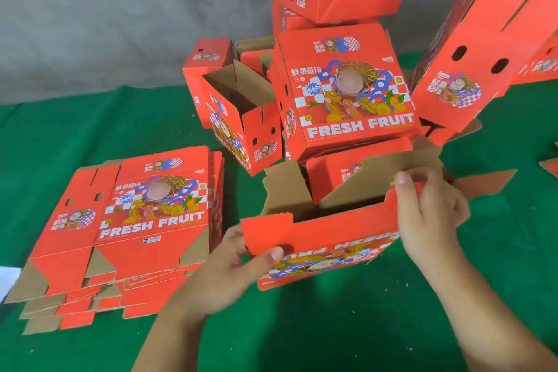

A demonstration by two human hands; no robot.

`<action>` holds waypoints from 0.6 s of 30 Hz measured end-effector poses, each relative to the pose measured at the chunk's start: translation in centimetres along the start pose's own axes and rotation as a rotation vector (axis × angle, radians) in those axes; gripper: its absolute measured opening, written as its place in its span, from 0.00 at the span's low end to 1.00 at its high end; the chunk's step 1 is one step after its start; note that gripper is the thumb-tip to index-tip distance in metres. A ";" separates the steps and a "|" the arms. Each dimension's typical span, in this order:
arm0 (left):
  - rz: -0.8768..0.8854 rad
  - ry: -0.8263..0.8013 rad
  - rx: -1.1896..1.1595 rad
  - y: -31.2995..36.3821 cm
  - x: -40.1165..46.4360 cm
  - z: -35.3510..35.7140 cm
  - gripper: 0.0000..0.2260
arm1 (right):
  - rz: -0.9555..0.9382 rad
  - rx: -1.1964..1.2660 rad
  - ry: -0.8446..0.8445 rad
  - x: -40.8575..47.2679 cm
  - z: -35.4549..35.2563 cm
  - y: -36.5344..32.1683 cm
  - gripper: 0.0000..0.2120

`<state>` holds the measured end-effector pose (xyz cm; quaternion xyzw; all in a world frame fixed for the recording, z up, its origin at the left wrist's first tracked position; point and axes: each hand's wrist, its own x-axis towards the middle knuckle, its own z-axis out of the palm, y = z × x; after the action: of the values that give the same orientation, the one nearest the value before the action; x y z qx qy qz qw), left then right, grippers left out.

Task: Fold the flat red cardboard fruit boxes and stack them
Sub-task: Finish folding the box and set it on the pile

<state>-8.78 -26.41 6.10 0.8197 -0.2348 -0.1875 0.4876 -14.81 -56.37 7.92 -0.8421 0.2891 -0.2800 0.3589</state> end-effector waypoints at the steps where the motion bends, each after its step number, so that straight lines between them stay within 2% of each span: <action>1: -0.006 -0.009 0.000 0.1 0.1 0.2 0.09 | 0.061 -0.074 -0.023 0.3 -0.1 -0.5 0.21; 3: -0.002 -0.024 -0.101 0.1 0.3 0.7 0.13 | 0.153 -0.104 -0.107 1.0 -0.4 -1.6 0.19; 5: 0.055 0.053 -0.120 0.0 0.2 1.2 0.17 | 0.191 0.028 -0.155 1.5 -1.0 -2.2 0.15; 8: 0.169 0.237 0.054 -0.2 0.0 0.9 0.20 | 0.191 0.181 -0.162 1.1 -1.9 -2.5 0.10; 10: 0.130 0.274 0.128 -0.7 -0.4 0.1 0.23 | 0.116 0.199 -0.207 0.4 -1.9 -2.6 0.09; 13: 0.013 0.173 0.303 -1.5 -0.9 -1.1 0.22 | 0.030 0.216 -0.339 -0.3 -1.6 -2.3 0.17; 15: -0.051 0.075 0.333 -1.6 -1.3 -1.8 0.23 | 0.013 0.207 -0.396 -0.4 -1.5 -2.1 0.23; 18: -0.087 0.062 0.455 -1.4 -1.1 -2.2 0.23 | -0.034 0.039 -0.354 0.2 -1.1 -1.8 0.28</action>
<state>-8.27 -23.64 5.96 0.9233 -0.2205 -0.1254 0.2885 -14.92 -55.95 9.99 -0.8760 0.2016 -0.1390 0.4155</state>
